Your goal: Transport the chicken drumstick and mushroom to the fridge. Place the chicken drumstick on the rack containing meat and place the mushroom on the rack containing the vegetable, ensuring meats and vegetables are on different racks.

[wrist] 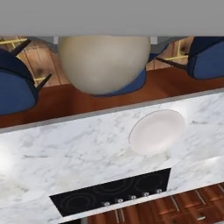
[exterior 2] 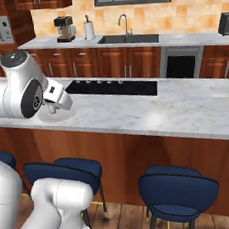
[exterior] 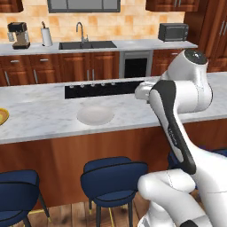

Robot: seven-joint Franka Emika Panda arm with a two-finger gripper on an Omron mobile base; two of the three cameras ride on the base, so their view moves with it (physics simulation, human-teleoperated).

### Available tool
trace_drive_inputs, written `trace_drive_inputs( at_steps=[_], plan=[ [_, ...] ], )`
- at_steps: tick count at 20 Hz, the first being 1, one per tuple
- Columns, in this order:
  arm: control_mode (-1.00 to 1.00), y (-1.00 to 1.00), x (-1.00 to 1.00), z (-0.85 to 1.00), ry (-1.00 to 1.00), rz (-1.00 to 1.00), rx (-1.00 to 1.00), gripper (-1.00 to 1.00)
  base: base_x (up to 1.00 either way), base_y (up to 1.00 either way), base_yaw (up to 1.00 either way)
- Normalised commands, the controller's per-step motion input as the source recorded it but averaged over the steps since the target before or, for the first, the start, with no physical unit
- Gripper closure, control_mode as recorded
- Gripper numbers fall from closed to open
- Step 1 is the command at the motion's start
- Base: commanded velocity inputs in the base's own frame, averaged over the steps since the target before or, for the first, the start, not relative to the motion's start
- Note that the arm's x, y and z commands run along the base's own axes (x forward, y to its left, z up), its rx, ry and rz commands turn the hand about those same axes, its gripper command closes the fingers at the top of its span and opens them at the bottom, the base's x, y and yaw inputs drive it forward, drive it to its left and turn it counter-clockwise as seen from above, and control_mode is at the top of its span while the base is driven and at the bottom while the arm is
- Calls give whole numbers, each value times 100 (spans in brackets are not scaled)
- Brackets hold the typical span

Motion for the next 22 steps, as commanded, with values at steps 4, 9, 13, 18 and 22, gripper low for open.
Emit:
trace_drive_inputs(
  at_steps=[4, 9, 13, 18, 22],
  plan=[
    [-100, 0, -27, 3, -4, 0, 0, 100, 0, 0, 0],
    [-100, 0, -62, 17, -14, 0, 0, 100, 0, 0, 0],
    [-100, 0, -84, 66, -19, 0, 0, 100, 0, 0, 0],
    [100, 0, 0, 0, 0, 0, 0, 100, -93, 18, 8],
    [100, 0, 0, 0, 0, 0, 0, 100, -29, 71, 62]
  ],
)
